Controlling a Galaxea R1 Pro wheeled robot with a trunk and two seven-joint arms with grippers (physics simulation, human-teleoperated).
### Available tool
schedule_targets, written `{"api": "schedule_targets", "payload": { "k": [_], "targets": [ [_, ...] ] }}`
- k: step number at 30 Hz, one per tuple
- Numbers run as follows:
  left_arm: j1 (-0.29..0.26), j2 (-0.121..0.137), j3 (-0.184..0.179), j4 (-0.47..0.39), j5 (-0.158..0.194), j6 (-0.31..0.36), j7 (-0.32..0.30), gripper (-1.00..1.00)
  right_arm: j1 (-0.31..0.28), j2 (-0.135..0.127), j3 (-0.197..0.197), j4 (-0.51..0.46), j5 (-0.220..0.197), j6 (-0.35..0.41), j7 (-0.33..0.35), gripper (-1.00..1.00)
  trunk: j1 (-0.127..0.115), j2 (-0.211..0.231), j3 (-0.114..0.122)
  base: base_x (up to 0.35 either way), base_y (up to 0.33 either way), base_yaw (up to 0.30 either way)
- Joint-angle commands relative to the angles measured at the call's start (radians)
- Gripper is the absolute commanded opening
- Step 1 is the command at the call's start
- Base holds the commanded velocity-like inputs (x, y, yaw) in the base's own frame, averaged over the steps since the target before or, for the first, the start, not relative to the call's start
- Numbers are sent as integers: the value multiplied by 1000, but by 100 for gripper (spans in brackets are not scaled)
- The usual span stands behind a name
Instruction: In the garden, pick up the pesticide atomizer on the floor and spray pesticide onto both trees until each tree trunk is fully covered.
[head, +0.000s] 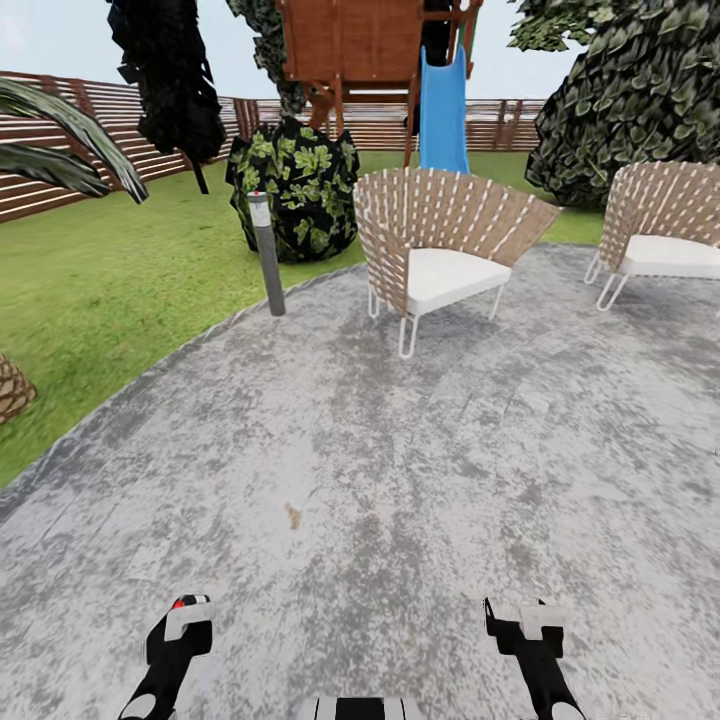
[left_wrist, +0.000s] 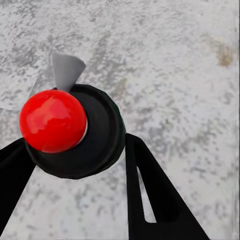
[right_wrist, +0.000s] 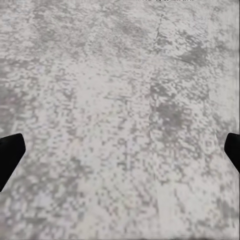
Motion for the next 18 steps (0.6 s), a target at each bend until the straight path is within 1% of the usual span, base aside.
{"api": "schedule_targets", "payload": {
  "k": [1, 3, 11, 14, 18],
  "targets": [
    [0, 0, -2, 0, 7, -3, 0, -100, -1, 0, 0, 1, 5, -2, -5, 100, -1, 0, 3, 0, 0, -283],
    [1, 0, -2, 0, 7, -2, 0, -100, -1, 0, 0, 1, 5, -2, -5, 100, -2, 1, 12, 0, 0, -283],
    [2, 0, -2, 2, 5, 0, 0, -100, -1, 2, 0, 0, 3, -2, -5, 100, -32, 57, 40, 0, 0, -270],
    [3, 1, -2, 2, 5, 0, 0, -100, -1, 3, 0, 0, 3, -3, -5, 100, -44, 78, 50, 0, 0, -81],
    [4, 2, 0, 2, 5, 0, 0, -100, -1, 3, 0, 0, 3, -4, -5, 100, -59, 106, 63, 0, 0, -8]
  ]
}}
